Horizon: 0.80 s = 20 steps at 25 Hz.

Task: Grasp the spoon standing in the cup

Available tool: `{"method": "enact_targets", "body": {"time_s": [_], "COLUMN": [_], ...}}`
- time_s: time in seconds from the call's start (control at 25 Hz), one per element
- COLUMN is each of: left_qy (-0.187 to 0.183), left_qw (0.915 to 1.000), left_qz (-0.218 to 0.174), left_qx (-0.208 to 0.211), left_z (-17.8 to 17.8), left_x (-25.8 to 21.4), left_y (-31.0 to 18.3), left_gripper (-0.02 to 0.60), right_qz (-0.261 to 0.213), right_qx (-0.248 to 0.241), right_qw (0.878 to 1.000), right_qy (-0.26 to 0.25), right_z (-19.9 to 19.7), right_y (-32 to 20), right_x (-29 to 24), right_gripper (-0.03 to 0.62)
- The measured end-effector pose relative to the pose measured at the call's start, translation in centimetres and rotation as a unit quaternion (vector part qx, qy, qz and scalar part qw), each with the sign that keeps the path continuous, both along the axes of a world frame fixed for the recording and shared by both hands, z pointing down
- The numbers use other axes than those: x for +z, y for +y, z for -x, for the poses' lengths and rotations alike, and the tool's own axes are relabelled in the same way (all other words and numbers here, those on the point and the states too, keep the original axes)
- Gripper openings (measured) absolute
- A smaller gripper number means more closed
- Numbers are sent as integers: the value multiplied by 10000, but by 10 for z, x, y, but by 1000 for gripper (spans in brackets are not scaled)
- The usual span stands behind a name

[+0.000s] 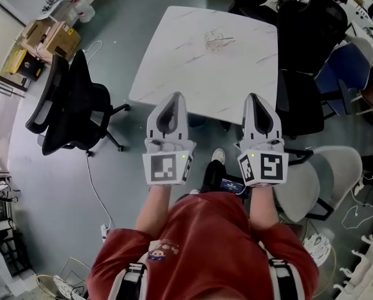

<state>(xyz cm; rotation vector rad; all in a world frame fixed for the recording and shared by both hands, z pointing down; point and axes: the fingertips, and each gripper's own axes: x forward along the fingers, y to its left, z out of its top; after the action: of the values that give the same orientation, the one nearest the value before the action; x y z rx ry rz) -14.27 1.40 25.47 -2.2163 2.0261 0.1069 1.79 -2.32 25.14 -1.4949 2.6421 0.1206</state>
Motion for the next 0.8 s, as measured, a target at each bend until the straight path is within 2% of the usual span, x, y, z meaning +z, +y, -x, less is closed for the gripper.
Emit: {"method": "enact_targets", "body": {"time_s": [0.4, 0.8], "left_qy": [-20, -81], "left_qw": [9999, 9996], "left_qz": [58, -97], "left_qx": [-122, -240], "left_z": [-19, -54], "left_x": [-10, -40], "left_y": [-113, -188], "left_gripper": [9, 9], "right_qz": [195, 75], "right_qx": [-64, -125], "right_qw": [9997, 9995], "right_qy": [-109, -279], "right_z": [-22, -59], "right_y": [-116, -194], "right_x": [0, -21], "right_gripper": [12, 12]}}
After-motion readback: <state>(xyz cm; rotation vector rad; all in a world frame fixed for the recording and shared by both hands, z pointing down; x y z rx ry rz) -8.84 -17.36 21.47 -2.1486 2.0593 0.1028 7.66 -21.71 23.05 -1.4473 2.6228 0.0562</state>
